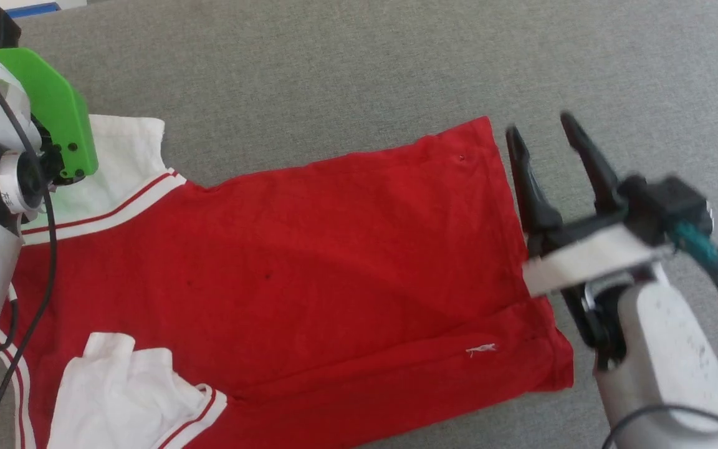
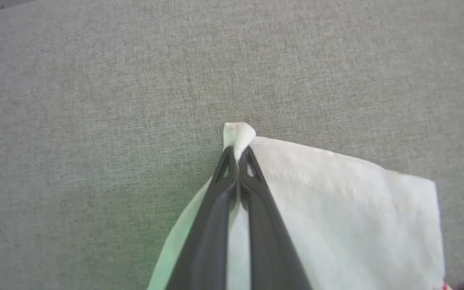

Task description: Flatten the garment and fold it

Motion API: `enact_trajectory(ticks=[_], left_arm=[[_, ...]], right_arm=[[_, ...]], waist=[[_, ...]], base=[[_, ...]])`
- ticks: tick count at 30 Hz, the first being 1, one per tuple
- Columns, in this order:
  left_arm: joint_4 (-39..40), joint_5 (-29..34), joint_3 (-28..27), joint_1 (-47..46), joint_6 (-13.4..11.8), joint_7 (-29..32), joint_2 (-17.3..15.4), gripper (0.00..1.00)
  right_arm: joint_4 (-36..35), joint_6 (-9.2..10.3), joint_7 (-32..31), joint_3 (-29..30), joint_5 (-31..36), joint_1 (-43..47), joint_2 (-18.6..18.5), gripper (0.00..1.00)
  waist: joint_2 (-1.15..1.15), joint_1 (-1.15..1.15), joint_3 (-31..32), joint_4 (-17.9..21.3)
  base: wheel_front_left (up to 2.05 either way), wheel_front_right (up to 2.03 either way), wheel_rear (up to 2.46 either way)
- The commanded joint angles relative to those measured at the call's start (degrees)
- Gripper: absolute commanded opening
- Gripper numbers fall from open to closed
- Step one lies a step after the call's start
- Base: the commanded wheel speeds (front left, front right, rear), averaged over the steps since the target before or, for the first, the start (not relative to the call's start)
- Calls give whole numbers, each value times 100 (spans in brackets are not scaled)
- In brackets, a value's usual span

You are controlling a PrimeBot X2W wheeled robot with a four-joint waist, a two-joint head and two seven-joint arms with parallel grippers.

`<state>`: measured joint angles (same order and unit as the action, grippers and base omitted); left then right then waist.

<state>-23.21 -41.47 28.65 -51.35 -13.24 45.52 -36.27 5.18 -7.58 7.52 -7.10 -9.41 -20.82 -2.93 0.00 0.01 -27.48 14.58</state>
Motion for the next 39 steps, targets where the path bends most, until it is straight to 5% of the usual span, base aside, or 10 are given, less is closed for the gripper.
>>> enact_trajectory(ticks=[1,11,18,19,21,22,28,34,39], left_arm=[[10,-24,53,185,-52,5,0,0],[155,-56,143,113,48,-160,213,0],[108,-86,124,61,87,-299,273,0],[92,-85,133,54,100,-319,288,0],[79,-92,138,46,125,-382,324,0],[77,-86,134,42,135,-442,338,0],[187,129,4,154,255,-1599,363,0],[382,387,-61,741,381,-3214,464,0],[748,363,-206,1610,255,-4332,630,0]], right_arm=[[88,9,-258,6,36,-349,5,100],[1421,9,-4281,42,168,-1868,5,100],[1427,9,-5574,-53,231,-2069,5,98],[1403,9,-5783,-54,226,-2061,5,39],[1305,9,-5964,-36,213,-2028,5,0],[1257,9,-6016,-29,210,-1998,5,0],[846,9,-5361,-6,5,-1655,5,0],[611,9,-3632,287,-151,-944,5,0],[701,9,-2116,413,-301,-289,5,0]], waist=[[0,-1,-17,-46],[0,-1,-176,-396],[0,-1,-257,-470],[0,-1,-258,-488],[0,-1,-252,-512],[0,-1,-244,-522],[0,-1,-42,-579],[0,-1,445,-725],[0,-1,961,-890]], base=[[0,0,0],[0,0,0],[0,0,0],[0,0,0],[0,0,0],[0,0,0],[0,0,0],[0,0,0],[0,0,0]])
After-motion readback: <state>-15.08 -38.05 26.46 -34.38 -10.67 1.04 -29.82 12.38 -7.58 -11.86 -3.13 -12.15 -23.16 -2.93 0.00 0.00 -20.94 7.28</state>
